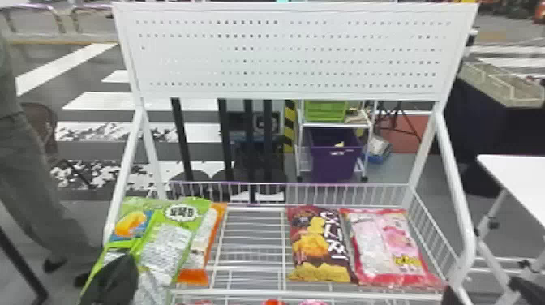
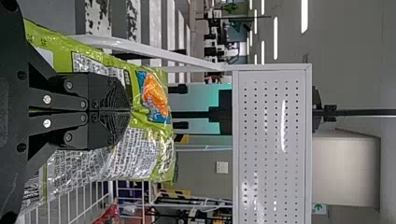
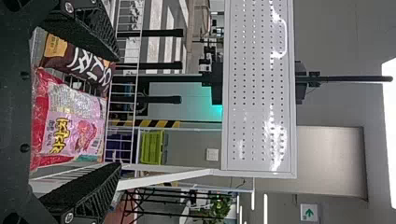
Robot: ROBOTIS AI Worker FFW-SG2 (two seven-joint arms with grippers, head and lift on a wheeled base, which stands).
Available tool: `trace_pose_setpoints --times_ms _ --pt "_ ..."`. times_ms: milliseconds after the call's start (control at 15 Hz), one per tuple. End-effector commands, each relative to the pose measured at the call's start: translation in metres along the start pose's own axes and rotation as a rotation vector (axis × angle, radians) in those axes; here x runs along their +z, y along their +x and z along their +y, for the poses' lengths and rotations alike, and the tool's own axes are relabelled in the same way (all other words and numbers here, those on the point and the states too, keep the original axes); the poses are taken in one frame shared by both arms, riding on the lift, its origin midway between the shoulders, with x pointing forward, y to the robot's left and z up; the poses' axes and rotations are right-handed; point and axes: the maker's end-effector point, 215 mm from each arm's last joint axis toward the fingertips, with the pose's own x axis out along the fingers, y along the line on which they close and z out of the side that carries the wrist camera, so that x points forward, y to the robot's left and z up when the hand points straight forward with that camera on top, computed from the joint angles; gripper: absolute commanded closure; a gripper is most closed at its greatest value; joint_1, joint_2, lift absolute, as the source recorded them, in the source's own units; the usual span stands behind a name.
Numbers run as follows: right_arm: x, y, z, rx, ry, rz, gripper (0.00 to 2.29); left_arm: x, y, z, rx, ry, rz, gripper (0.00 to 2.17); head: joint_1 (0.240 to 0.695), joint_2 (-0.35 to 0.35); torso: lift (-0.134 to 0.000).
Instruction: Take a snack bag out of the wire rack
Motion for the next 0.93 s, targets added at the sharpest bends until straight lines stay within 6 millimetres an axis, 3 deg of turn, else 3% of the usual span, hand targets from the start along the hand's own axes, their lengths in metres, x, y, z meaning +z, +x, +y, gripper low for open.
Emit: trace_pose_setpoints --times_ms 0,533,667,867 --pt "0.000 0.000 0.000 0.000 0.000 -0.001 0.09 0.000 0.000 0.000 0.000 0.000 0.000 1.79 0.499 0.000 0.000" --pt "-0.006 0.002 0.000 0.000 0.003 0.013 0.09 0.000 0.001 0.001 0.003 0.000 -0.001 1.79 0.499 0.000 0.000" --pt "-0.044 0.021 0.005 0.010 0.027 0.071 0.09 -0.001 0.001 0.000 -0.001 -0.002 0.000 1.79 0.499 0.000 0.000" --pt "-0.096 0.076 0.035 0.066 0.049 0.132 0.09 0.000 0.002 -0.004 -0.009 -0.005 -0.003 1.79 0.499 0.000 0.000"
